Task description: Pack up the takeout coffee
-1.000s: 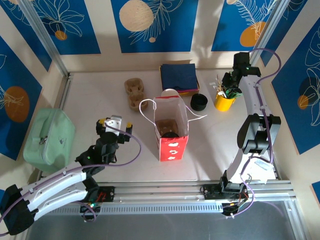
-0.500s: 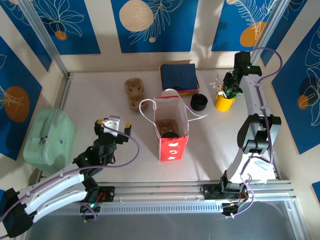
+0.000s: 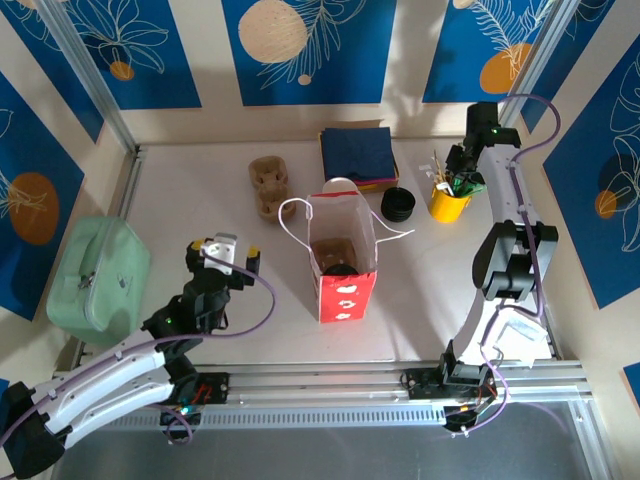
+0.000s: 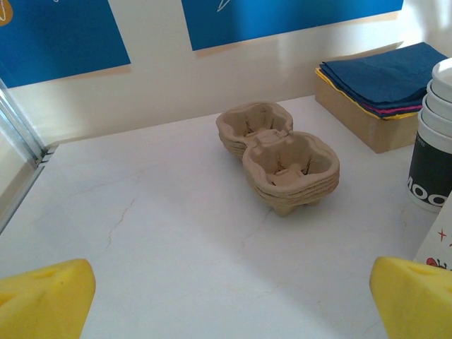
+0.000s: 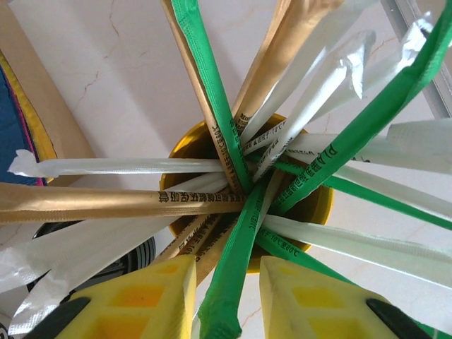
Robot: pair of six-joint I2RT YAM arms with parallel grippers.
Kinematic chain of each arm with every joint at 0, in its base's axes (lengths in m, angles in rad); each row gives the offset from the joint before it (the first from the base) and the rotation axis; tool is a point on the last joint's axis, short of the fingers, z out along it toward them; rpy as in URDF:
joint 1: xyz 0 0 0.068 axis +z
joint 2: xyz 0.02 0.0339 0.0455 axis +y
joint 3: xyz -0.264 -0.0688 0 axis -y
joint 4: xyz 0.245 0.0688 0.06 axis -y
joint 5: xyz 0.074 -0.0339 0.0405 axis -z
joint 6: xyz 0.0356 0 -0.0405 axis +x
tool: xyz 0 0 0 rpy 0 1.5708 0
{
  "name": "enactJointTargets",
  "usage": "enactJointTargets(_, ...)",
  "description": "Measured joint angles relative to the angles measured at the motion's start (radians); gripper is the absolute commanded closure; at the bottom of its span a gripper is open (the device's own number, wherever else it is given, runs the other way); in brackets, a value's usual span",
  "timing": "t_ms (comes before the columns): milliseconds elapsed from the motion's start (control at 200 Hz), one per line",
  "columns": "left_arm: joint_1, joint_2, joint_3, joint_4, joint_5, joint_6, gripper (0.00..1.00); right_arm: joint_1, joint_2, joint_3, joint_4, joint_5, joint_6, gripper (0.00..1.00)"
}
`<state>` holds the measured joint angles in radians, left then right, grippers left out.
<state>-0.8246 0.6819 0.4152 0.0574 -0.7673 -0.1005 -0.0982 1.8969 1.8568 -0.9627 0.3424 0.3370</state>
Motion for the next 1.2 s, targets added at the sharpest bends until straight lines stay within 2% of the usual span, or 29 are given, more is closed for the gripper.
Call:
enactJointTargets(330, 0.0, 0.001, -0.003, 0.001, 0.0, 0.0, 0.01, 0.0, 0.032, 0.029, -0.024, 0.025, -0.017, 0.68)
enactJointTargets(640, 0.002, 0.002, -0.005, 0.001, 0.001, 0.0, 0.01, 0.014, 0.039, 0.085, -0.037, 0.045, -0.031, 0.64)
enactJointTargets(915, 0.003, 0.002, -0.016, 0.001, 0.001, -0.001, 0.01, 0.025, 0.045, 0.09, -0.047, 0.051, -0.035, 0.71)
enactJointTargets(1100, 0.003, 0.002, -0.018, 0.001, 0.0, -0.001, 0.01, 0.027, 0.051, 0.09, -0.049, 0.051, -0.043, 0.81)
enactJointTargets(1196, 0.003, 0.0, -0.018, 0.001, 0.001, -0.001, 0.01, 0.027, 0.051, 0.09, -0.049, 0.055, -0.046, 0.83)
